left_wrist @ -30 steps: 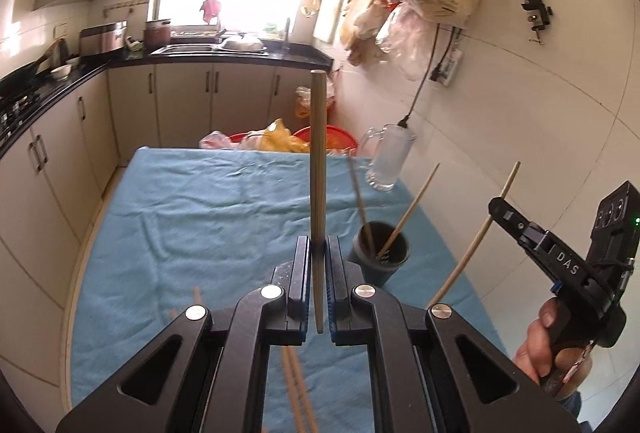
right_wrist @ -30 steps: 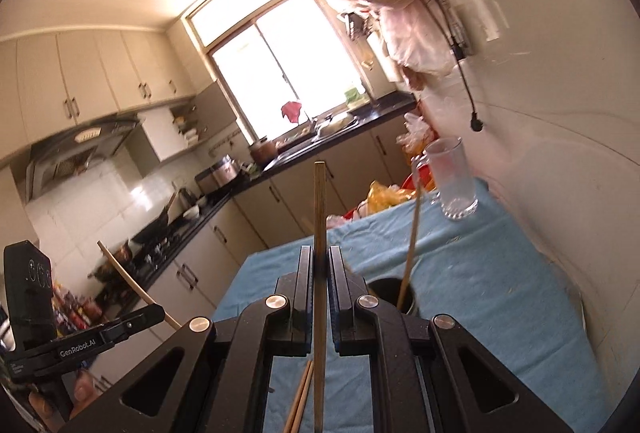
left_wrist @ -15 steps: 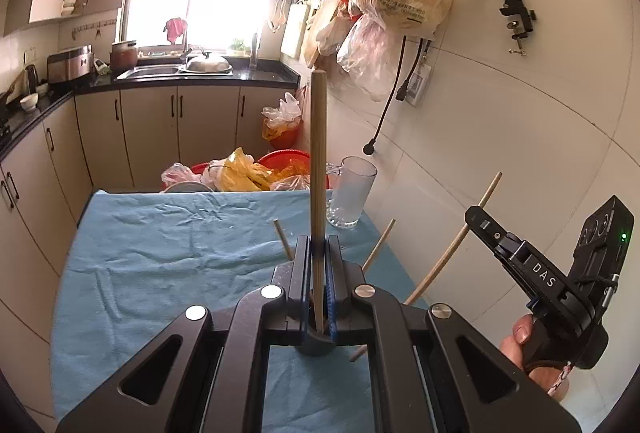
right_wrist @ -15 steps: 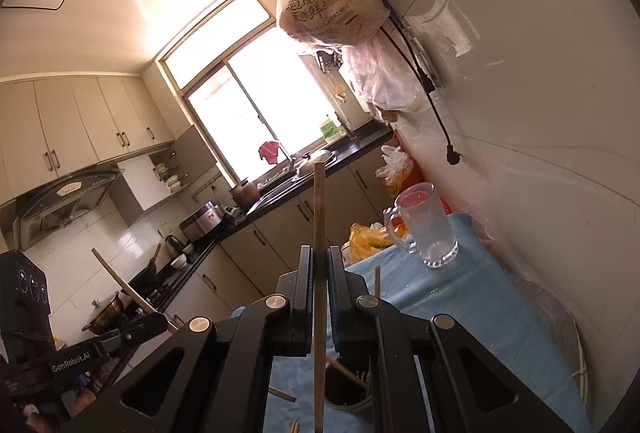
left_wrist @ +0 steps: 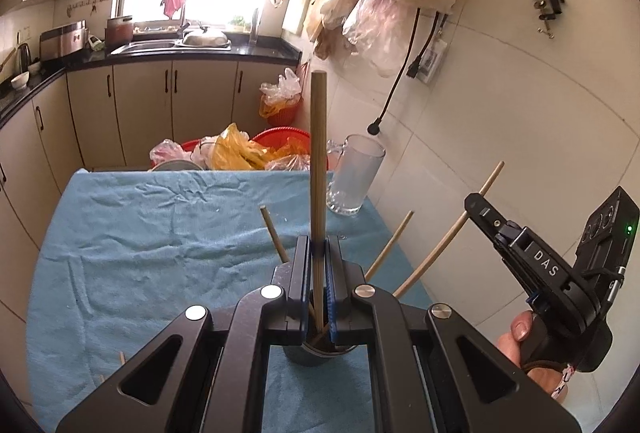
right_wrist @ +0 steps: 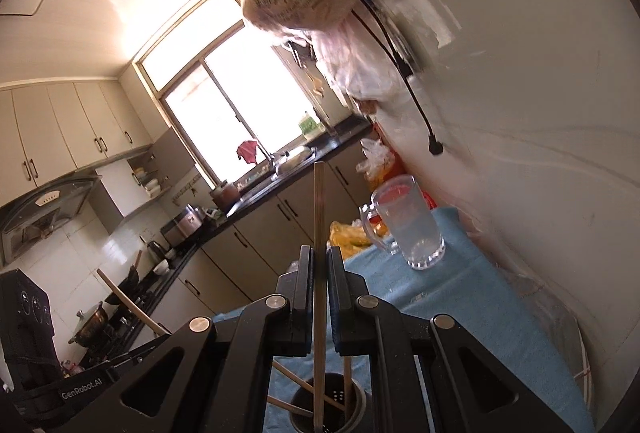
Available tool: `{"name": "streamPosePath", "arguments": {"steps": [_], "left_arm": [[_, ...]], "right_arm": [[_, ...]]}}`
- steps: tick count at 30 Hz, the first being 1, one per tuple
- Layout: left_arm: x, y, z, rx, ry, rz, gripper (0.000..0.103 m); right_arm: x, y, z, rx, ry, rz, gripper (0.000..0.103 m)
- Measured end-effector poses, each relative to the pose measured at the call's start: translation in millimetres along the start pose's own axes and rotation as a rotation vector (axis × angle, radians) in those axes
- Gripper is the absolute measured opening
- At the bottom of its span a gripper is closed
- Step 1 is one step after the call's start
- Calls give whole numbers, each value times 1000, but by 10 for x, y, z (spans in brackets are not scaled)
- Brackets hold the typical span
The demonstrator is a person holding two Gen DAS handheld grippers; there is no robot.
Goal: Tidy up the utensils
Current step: 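Drop the chopsticks into the black cup by opening both grippers, then move both open grippers back over the remaining chopsticks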
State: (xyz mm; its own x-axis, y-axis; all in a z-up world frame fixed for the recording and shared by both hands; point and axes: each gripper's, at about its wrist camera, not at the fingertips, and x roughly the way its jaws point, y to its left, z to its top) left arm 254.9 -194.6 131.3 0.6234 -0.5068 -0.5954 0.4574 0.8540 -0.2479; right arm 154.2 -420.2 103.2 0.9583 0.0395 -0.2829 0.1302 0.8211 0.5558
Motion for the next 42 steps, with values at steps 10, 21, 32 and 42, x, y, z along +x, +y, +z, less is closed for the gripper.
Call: {"name": "streamPosePath", "arguments": {"steps": [10,21,32,42], "left_arm": [[413,146,-226,-30,97,-3,7],[473,209,-300,-49,129,-16,12],[-64,244,-398,-56,73,-29,21],[-798,563,-847,-87,44,8,27]], "right_arm": [[340,-129,-394,-1,132,-33,7],[329,-159,-459,6,168,-30,32],[-258,-95,-556,12,146,-24,32],[-365,246,-1176,-67,304,11,32]]}}
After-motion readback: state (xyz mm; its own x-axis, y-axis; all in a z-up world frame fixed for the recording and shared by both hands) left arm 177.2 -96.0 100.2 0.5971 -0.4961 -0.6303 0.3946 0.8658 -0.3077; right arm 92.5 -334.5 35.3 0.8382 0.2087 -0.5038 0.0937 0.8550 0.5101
